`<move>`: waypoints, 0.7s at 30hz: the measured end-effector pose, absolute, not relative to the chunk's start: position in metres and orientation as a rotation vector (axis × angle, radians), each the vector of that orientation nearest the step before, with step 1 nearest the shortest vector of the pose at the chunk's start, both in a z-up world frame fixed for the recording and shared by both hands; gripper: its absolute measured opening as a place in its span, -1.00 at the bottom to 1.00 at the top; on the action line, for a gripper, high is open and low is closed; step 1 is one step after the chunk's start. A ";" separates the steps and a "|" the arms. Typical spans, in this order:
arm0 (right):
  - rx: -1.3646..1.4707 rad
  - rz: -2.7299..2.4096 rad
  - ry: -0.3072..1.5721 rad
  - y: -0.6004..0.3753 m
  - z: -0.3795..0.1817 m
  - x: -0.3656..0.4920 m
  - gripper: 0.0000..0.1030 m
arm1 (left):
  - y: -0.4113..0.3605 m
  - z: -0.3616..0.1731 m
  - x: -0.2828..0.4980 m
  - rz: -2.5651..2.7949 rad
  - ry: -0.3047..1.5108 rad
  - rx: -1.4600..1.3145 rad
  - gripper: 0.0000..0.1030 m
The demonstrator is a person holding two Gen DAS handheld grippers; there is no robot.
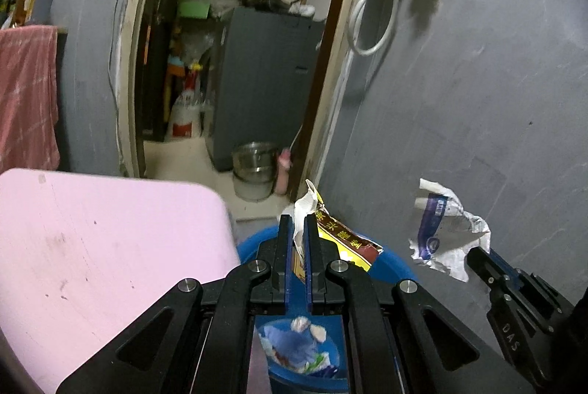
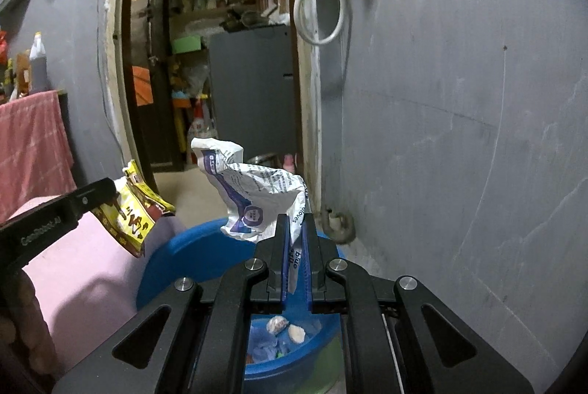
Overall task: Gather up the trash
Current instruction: 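Carry the tape measure and paper bag over the blue bucket and open both tools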
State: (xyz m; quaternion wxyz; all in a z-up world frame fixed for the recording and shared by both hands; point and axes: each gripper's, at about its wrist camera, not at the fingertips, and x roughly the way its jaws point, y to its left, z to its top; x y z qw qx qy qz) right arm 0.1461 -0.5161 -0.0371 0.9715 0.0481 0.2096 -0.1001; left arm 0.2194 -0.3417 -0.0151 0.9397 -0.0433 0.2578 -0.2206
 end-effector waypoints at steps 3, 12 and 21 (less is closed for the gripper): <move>0.106 -0.199 0.447 -0.518 -0.042 0.149 -0.91 | -0.346 -0.024 0.223 -0.448 0.573 -0.071 -0.93; 0.124 -0.163 0.524 -0.519 -0.052 0.160 -0.90 | -0.357 -0.045 0.228 -0.464 0.682 -0.023 -0.92; 0.154 -0.146 0.563 -0.523 -0.054 0.163 -0.87 | -0.358 -0.052 0.230 -0.443 0.722 -0.008 -0.84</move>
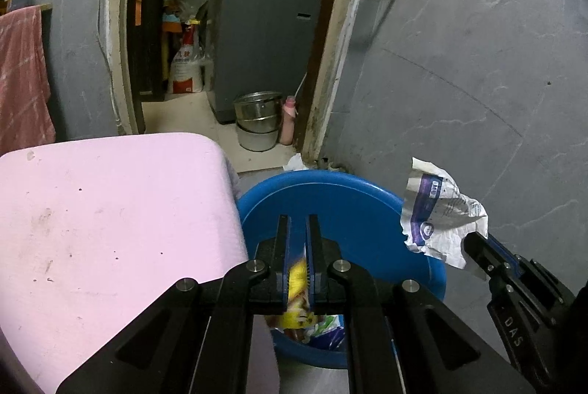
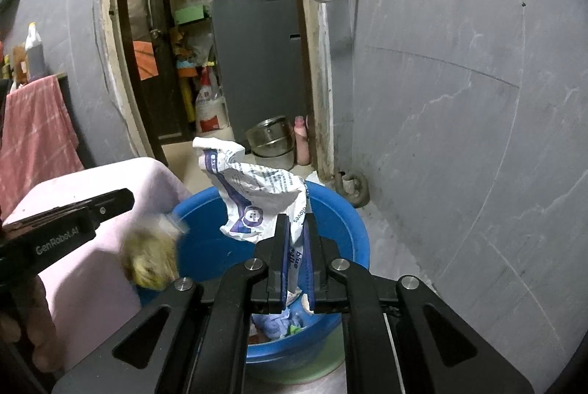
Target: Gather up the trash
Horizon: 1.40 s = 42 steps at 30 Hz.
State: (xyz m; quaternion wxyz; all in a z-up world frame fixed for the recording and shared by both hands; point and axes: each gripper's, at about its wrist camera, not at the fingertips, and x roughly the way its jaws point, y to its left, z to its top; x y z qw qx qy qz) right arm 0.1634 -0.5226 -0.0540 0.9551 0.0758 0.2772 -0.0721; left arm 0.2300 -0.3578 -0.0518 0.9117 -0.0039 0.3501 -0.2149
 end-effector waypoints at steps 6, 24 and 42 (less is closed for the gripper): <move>0.162 -0.142 0.566 -0.524 -0.053 0.165 -0.82 | -0.351 -0.049 0.229 -0.435 0.717 -0.041 -0.45; 0.181 -0.144 0.460 -0.512 -0.029 0.154 -0.26 | -0.304 -0.012 0.218 -0.425 0.628 -0.138 0.10; 0.212 -0.146 0.281 -0.491 0.014 0.097 0.63 | -0.248 0.043 0.171 -0.385 0.397 -0.162 0.85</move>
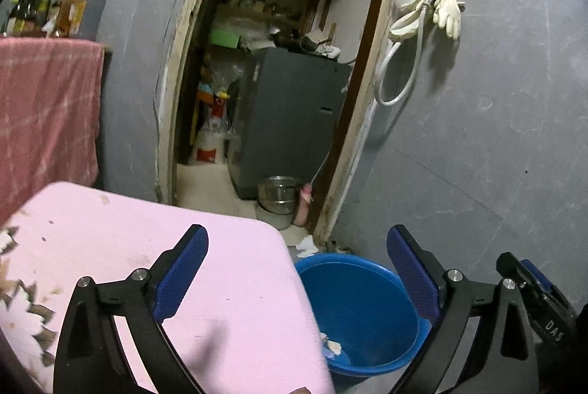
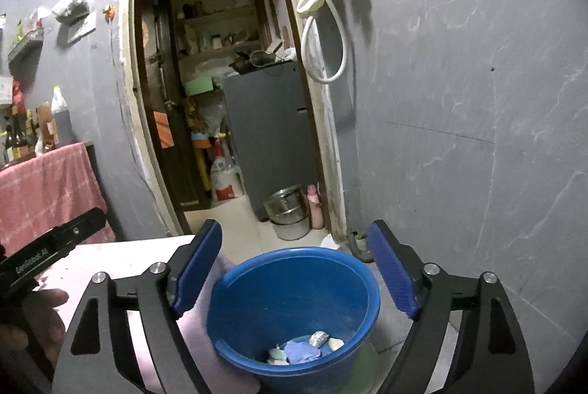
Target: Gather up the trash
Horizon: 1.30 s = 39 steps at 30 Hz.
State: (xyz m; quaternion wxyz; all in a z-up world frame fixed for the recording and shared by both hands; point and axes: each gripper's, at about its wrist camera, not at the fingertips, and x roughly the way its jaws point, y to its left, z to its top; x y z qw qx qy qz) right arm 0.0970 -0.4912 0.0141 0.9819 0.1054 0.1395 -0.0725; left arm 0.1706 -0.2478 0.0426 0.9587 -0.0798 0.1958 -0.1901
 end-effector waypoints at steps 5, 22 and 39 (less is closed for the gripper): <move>0.208 -0.136 0.259 -0.479 0.018 0.079 0.81 | -0.237 0.045 0.153 -0.386 0.380 -0.132 0.87; 0.205 -0.086 0.246 -0.428 0.030 0.007 1.00 | -0.171 0.040 0.090 -0.372 0.364 -0.115 0.96; 0.178 -0.082 0.242 -0.378 0.022 -0.042 1.00 | -0.128 0.027 0.017 -0.349 0.323 -0.038 0.96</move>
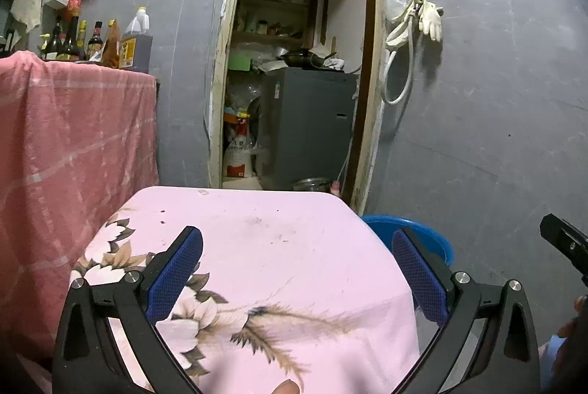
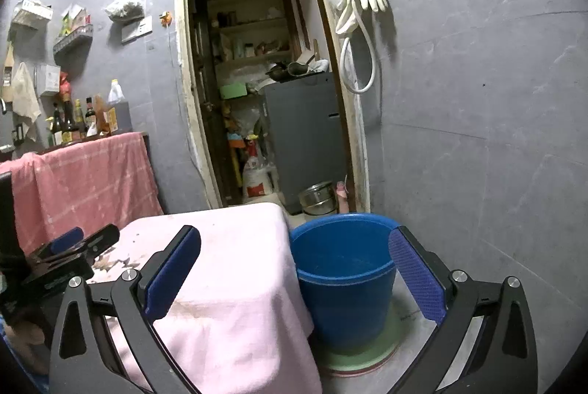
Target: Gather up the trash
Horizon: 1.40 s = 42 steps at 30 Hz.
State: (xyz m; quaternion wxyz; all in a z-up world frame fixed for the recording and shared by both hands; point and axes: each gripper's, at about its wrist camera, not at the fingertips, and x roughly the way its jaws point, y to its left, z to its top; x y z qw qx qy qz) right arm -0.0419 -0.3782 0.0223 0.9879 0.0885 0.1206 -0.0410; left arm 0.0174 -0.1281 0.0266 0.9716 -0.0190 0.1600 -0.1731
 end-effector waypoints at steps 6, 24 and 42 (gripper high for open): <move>0.159 -0.107 0.235 -0.368 0.015 -0.060 1.00 | -0.125 0.019 0.000 -0.358 0.321 -0.017 0.96; 0.088 -0.147 0.281 -0.352 -0.016 -0.083 1.00 | -0.114 -0.007 -0.030 -0.333 0.312 0.023 0.97; 0.090 -0.139 0.301 -0.353 -0.024 -0.084 1.00 | -0.105 -0.020 -0.028 -0.314 0.334 0.017 0.96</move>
